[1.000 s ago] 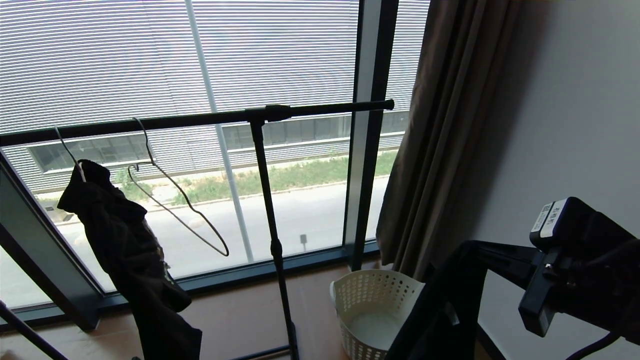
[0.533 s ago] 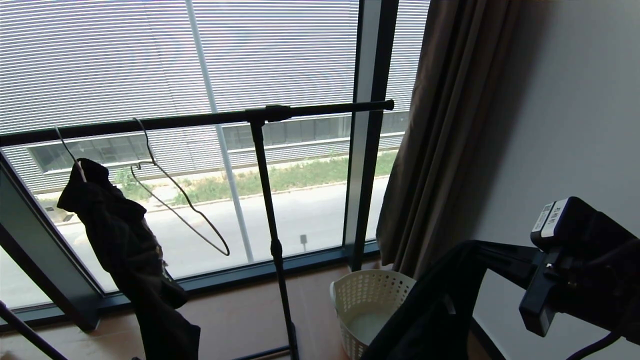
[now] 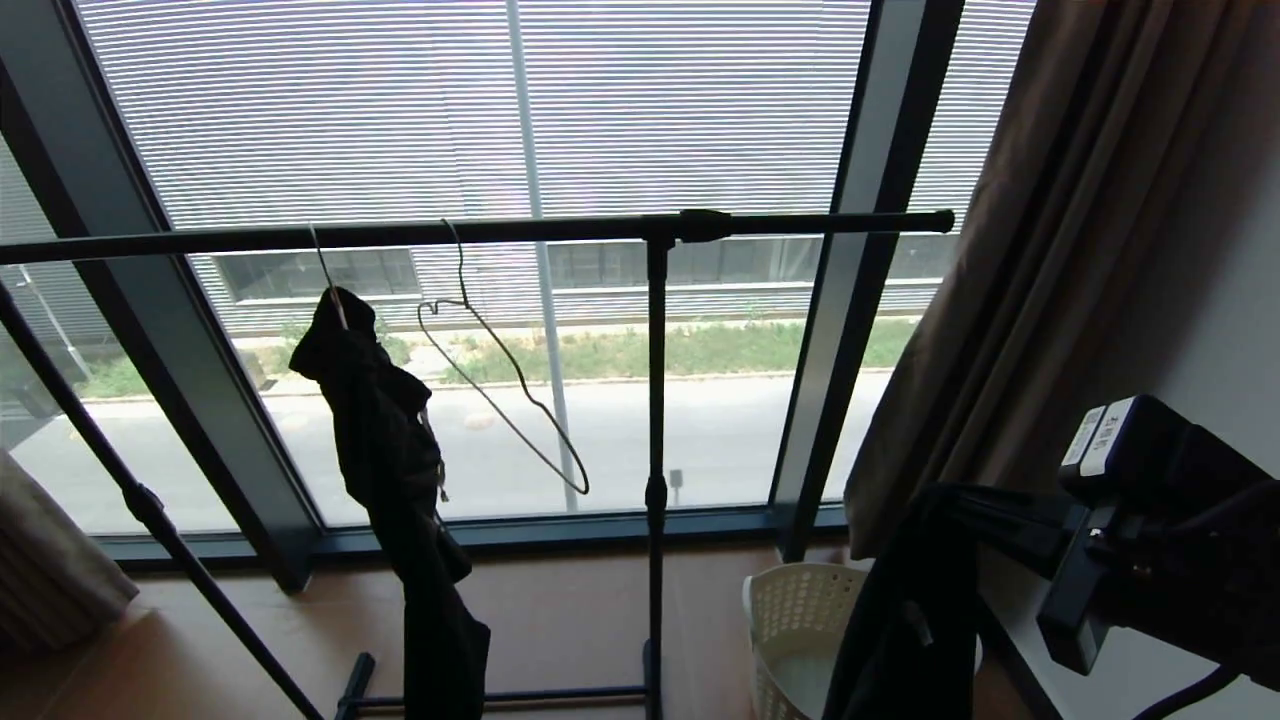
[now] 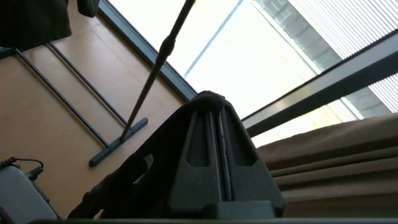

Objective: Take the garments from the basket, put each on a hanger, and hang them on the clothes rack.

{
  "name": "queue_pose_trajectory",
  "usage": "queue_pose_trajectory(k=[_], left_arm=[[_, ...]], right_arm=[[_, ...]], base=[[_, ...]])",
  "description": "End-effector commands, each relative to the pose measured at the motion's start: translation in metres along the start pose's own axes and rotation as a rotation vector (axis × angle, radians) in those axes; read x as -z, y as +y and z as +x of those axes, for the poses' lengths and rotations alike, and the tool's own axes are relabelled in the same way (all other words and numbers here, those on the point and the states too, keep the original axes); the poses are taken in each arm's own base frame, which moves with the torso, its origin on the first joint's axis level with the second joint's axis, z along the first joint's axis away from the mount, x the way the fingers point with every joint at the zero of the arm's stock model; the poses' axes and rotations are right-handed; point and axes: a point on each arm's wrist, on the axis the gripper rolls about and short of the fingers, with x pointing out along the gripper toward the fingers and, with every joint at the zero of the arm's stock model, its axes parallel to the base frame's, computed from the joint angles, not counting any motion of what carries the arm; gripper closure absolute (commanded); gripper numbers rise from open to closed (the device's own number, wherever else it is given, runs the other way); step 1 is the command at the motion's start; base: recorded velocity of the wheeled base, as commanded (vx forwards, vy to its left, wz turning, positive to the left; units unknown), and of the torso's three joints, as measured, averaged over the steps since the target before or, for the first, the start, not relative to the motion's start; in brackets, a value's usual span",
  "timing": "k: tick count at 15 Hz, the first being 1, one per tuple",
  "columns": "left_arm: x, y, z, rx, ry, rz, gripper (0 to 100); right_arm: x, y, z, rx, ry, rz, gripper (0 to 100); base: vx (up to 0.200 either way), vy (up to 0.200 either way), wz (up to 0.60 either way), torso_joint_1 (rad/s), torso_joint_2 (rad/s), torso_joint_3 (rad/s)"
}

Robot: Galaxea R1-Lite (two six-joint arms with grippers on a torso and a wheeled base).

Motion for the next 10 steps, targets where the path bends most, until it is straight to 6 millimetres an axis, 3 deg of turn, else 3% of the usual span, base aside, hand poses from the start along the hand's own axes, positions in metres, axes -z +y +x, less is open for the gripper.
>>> queue_pose_trajectory(k=[1, 9, 10], left_arm=[[-0.0004, 0.0, -0.0001, 0.001, 0.0, 0.0, 0], [-0.0004, 0.0, -0.0001, 0.003, 0.0, -0.003, 0], [-0.0004, 0.0, -0.0001, 0.001, 0.0, -0.003, 0]], right_arm=[[0.0008, 0.0004, 0.0005, -0.002, 0.004, 0.0, 100], [0.0012, 0.0005, -0.0006, 0.0, 0.004, -0.002, 100], [0.0016, 0.0007, -0.0006, -0.001, 0.005, -0.002, 100]], base=[[0.0, 0.2, 0.0, -0.002, 0.0, 0.007], [0.0, 0.2, 0.0, 0.004, 0.0, 0.001], [0.2, 0.2, 0.0, -0.002, 0.0, 0.002]])
